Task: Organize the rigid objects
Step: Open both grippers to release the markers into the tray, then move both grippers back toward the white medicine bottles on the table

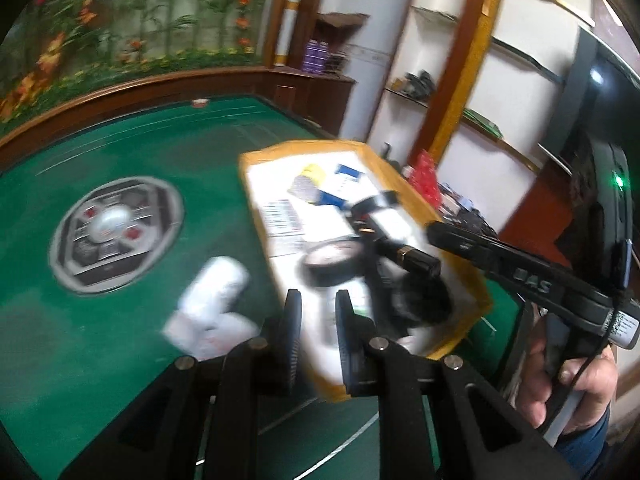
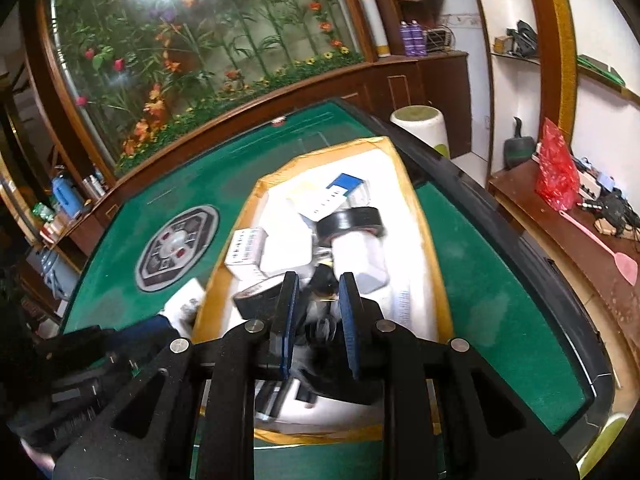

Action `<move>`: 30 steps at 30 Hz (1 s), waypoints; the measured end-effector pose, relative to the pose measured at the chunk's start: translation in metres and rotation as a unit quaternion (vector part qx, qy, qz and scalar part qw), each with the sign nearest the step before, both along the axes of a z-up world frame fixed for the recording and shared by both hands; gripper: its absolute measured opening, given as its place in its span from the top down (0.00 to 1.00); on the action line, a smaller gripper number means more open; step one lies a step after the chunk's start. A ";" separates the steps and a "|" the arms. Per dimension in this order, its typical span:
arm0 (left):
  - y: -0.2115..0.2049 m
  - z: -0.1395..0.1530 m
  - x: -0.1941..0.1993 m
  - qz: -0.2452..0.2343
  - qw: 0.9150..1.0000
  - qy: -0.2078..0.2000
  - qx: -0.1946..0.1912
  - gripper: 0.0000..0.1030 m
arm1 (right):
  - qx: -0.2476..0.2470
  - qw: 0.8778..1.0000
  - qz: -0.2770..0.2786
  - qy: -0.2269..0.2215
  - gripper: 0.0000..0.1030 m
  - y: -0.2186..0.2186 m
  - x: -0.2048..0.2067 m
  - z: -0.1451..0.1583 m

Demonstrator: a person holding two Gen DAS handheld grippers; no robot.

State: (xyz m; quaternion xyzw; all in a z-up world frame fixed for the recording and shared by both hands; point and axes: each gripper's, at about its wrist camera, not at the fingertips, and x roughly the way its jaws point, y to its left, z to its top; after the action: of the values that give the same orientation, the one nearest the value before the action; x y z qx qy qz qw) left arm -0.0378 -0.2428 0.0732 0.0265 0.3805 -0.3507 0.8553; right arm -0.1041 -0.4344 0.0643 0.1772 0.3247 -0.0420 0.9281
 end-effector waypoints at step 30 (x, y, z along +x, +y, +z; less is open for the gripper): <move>-0.016 -0.042 0.085 -0.021 0.989 0.020 0.145 0.51 | -0.004 0.997 0.074 0.008 0.80 0.045 -0.004 -0.006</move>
State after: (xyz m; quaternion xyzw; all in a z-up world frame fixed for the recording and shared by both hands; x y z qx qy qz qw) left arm 0.0469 -0.2587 0.0314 0.1509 0.4439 -0.3103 0.8270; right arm -0.1076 -0.3890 0.0585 0.1486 0.3442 0.0239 0.9268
